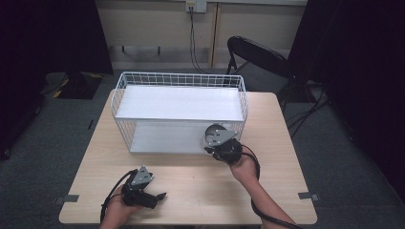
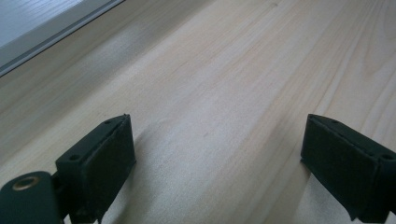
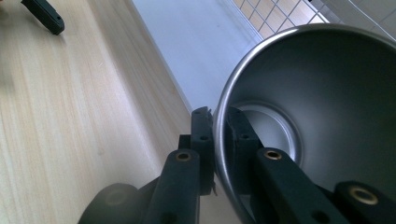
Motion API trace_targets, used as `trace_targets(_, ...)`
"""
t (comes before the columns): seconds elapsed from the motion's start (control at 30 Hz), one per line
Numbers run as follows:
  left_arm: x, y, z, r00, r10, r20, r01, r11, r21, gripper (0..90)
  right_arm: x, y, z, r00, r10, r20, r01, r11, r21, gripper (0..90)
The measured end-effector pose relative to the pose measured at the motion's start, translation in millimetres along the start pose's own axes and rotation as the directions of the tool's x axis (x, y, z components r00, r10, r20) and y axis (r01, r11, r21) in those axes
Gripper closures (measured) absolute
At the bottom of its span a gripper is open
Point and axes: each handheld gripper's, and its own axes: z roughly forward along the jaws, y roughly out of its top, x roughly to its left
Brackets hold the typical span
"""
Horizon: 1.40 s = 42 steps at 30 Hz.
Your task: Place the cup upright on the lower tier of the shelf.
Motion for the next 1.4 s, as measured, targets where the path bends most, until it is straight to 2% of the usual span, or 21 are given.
trace_targets(1.4,0.3,0.0,-0.3,1.0,0.007,0.001,-0.007,1.0,0.001,8.8,-2.7,-4.5,17.1,0.9989,-0.031,0.036,0.03,0.999,0.034,83.3)
